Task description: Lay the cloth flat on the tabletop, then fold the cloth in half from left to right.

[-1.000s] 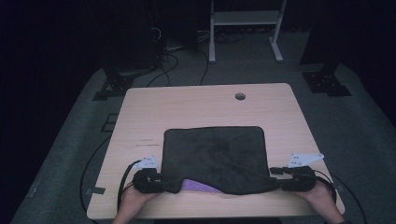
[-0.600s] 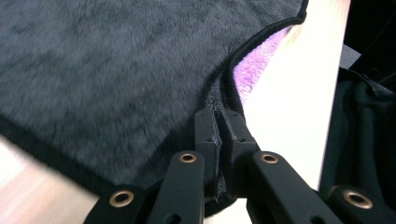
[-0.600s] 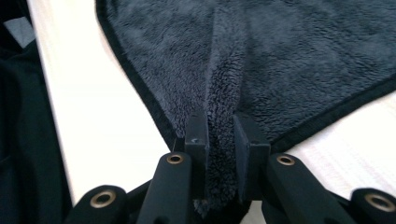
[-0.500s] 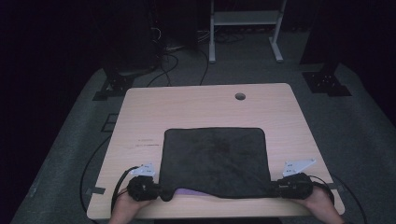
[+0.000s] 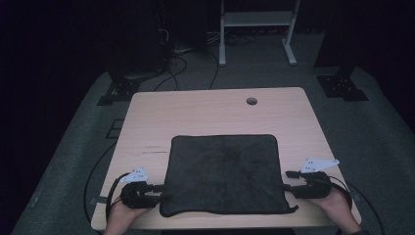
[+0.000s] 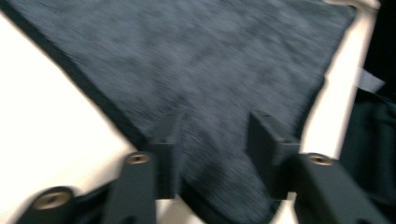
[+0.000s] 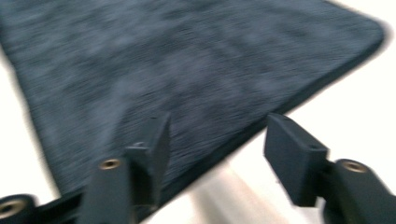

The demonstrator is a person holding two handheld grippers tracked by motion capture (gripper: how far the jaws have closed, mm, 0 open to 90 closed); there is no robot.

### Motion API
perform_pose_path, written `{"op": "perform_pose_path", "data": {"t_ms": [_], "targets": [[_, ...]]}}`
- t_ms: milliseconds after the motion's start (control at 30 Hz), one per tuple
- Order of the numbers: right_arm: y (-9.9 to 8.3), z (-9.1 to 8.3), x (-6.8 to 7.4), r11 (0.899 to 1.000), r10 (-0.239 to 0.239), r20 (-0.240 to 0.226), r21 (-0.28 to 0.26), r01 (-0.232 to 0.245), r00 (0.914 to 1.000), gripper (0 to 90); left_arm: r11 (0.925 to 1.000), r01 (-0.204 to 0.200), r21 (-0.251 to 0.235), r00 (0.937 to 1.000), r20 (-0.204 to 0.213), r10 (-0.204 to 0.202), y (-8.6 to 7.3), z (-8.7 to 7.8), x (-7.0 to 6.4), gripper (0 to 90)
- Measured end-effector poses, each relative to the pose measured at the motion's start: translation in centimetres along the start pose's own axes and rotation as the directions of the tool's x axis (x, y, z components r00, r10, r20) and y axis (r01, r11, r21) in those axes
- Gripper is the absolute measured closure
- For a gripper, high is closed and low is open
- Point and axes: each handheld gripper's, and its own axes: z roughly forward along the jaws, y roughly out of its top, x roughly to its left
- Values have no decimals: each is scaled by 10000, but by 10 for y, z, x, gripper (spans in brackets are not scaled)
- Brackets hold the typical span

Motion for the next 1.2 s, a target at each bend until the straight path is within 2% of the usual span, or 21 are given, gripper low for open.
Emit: {"op": "perform_pose_path", "data": {"t_ms": [100,200,267,333,467,533,633,800,933,1033,1200], "targets": [[4,3,-14,9991,417,728,-148,-408,9965,273,9999,92,-119,9983,-568,-99,6,4,8,381],[7,6,-27,9960,885,1578,-253,-855,9835,214,9995,166,-261,9934,-1132,-194,12,7,17,276],[8,9,-35,9934,1149,2026,-267,-1118,9725,178,9995,144,-271,9874,-1572,-185,15,9,23,227],[6,13,-42,9907,1358,2219,-181,-1352,9656,127,9995,156,-289,9810,-1928,-208,19,12,28,181],[3,17,-50,9895,1382,2859,0,-1442,9482,104,9990,121,-439,9684,-2484,-227,23,16,35,117],[1,18,-52,9880,1460,2867,67,-1543,9468,88,9988,99,-482,9626,-2699,-226,24,19,38,97],[-2,21,-56,9842,1589,3104,258,-1753,9372,21,9987,177,-488,9556,-2929,-312,25,23,41,91],[-7,25,-60,9806,1683,3557,344,-1928,9193,17,9981,286,-550,9431,-3295,-452,27,28,45,89],[-13,24,-65,9746,2109,3374,-4,-2239,9174,17,9987,355,-353,9382,-3430,-455,27,33,46,89],[-13,23,-66,9746,2107,3390,2,-2240,9169,17,9991,330,-250,9323,-3595,-398,27,37,46,89],[-13,23,-66,9745,2114,3377,0,-2245,9172,17,9985,543,-90,9210,-3858,-536,28,44,49,89]]}}
